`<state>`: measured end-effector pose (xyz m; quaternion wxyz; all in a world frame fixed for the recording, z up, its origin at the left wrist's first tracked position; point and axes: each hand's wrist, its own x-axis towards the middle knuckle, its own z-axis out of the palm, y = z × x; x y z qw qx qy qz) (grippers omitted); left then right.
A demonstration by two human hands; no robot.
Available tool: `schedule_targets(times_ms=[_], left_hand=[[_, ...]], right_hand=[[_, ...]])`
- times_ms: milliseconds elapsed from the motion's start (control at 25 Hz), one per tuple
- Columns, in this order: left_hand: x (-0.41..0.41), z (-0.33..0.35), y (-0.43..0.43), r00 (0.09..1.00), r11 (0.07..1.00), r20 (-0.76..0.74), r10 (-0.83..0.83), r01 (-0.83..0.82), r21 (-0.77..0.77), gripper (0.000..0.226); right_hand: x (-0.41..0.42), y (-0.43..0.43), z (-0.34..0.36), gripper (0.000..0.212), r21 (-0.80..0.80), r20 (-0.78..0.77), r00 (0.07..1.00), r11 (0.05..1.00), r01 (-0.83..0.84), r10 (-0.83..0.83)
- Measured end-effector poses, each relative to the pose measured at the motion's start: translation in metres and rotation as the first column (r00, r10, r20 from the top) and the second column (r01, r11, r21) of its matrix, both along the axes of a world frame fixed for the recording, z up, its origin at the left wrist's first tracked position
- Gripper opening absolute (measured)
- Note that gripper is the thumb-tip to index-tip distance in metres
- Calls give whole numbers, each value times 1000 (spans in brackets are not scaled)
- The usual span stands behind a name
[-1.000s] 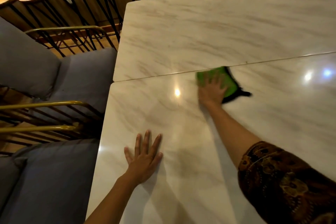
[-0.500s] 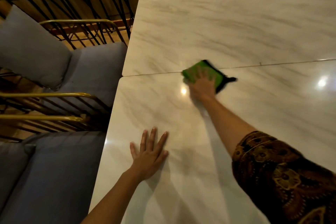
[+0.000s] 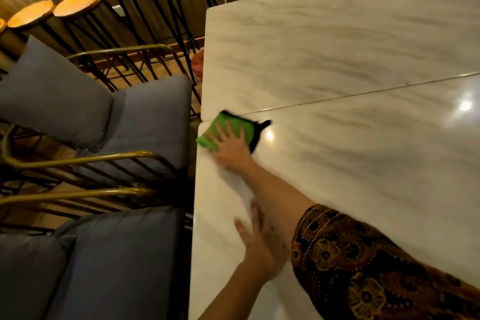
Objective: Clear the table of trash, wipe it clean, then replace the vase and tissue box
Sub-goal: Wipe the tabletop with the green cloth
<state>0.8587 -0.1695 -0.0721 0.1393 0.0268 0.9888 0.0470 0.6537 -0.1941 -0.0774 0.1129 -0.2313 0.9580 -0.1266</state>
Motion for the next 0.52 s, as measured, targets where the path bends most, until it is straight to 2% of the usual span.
schedule_targets(times_ms=[40,80,160,200,240,280,320,360,440,520], left_hand=[[-4,-3,-9,999,998,34,-2,-1,64,96],[2,-11,-23,998,993,25,-63,60,102,89],[14,-11,-38,972,973,68,-223,218,72,86],[11,-8,-46,958,959,63,-281,278,53,86],[5,0,-47,939,938,-25,-344,345,33,80],[10,3,-54,892,891,0,-453,452,51,73],[18,5,-69,867,869,102,-488,472,147,70],[29,11,-86,850,855,136,-509,481,194,71],[61,13,-124,865,871,129,-485,465,160,80],[87,2,-145,917,920,93,-387,377,109,93]], right_hand=[[16,-21,1,53,40,1,992,991,-124,124],[28,-33,3,52,67,5,975,973,-221,221],[35,-27,4,52,79,1,955,952,-296,297],[35,-11,4,54,72,-7,973,970,-231,232],[36,13,3,59,58,-8,995,994,-96,97],[44,44,3,65,53,0,998,996,68,-68],[56,77,3,67,52,5,977,976,213,-213],[73,108,3,63,39,-2,939,938,344,-344],[121,148,-2,55,-7,-41,798,799,601,-601],[149,142,-6,53,-36,-71,562,565,824,-824]])
